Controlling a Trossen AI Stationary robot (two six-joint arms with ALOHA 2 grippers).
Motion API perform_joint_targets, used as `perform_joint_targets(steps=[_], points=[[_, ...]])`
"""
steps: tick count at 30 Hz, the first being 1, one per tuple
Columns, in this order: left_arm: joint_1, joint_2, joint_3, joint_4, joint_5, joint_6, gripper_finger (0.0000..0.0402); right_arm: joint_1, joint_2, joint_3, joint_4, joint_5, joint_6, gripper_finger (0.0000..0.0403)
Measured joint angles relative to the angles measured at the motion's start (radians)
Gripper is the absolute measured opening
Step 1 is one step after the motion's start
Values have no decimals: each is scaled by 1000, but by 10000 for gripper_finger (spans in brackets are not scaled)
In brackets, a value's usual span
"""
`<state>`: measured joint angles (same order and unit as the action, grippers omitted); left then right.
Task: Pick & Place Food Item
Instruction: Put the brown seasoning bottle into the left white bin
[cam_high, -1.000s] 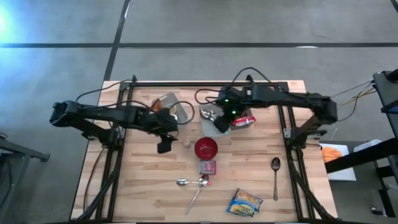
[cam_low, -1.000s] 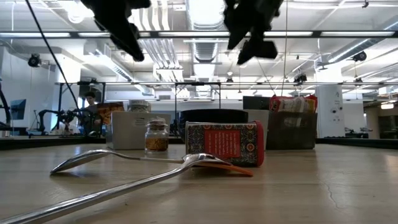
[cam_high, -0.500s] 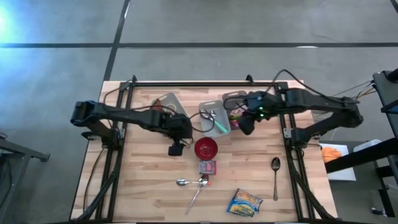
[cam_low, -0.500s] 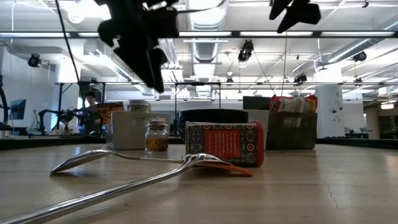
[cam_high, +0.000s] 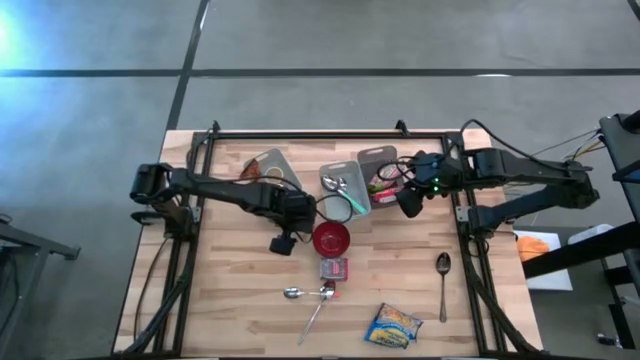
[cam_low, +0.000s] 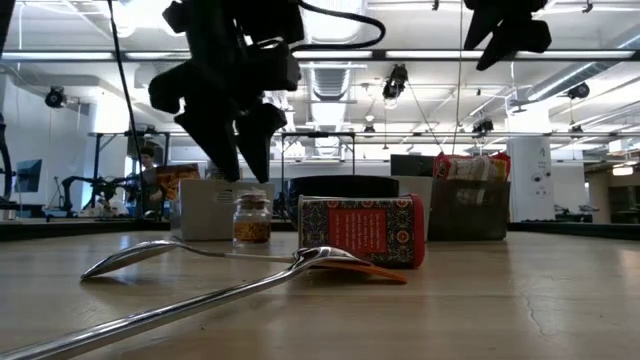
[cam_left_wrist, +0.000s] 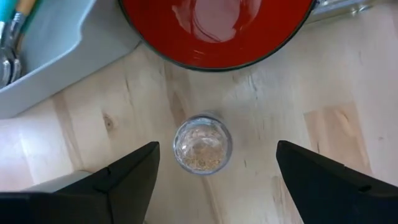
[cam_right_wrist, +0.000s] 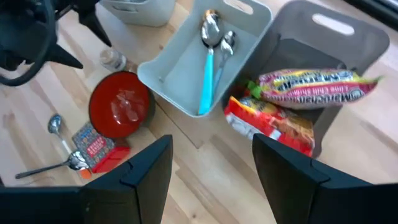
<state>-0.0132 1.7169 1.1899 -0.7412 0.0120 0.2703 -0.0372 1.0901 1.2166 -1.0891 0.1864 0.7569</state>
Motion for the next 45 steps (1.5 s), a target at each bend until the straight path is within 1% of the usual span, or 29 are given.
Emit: perform_joint_targets(steps=[9,18,21,27,40,42,45], points=[[22,61,-5,19,0,0,330,0,-8,1,15,-3,3,219],[24,74,-6,51,27,19,330,0,-10,2,22,-3,3,219],[25,75,-15,72,40,22,324,0,-10,2,22,-4,3,219],[27,78,-52,78,45,18,279,0,-10,2,23,-4,3,219],[29,78,-52,98,60,-12,176,0,-10,1,25,-5,3,219],[29,78,-51,97,60,-20,168,0,-10,1,25,-5,3,219],[29,78,-51,91,60,-57,168,0,-10,1,25,-5,3,219]])
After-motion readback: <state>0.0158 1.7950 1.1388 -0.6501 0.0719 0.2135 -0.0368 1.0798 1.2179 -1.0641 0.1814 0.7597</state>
